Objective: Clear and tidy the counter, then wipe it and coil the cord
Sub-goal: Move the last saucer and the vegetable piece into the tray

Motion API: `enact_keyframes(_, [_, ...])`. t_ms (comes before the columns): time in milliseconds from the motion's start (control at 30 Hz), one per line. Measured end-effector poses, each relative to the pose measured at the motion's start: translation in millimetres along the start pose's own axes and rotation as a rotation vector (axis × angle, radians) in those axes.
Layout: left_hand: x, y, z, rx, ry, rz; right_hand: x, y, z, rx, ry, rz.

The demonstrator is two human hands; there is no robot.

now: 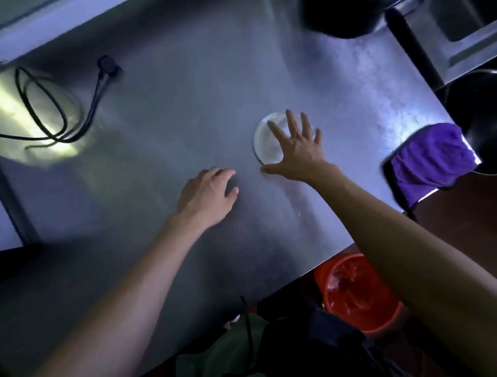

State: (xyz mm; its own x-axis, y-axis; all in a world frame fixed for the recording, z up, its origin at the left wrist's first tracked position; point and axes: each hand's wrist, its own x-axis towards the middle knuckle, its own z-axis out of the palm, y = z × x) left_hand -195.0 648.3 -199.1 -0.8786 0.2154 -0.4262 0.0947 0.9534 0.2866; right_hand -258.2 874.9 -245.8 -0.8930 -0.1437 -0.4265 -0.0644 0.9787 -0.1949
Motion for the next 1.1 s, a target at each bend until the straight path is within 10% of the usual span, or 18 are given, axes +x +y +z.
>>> enact_keyframes(600, [-29,-15,16,-0.067,0.043,-0.157,3,-35,10,-0.045,0.003,-0.131])
enact_keyframes(1100, [-214,-70,47,-0.181,0.293,-0.363,-134,-155,40,-0.168,0.105,-0.426])
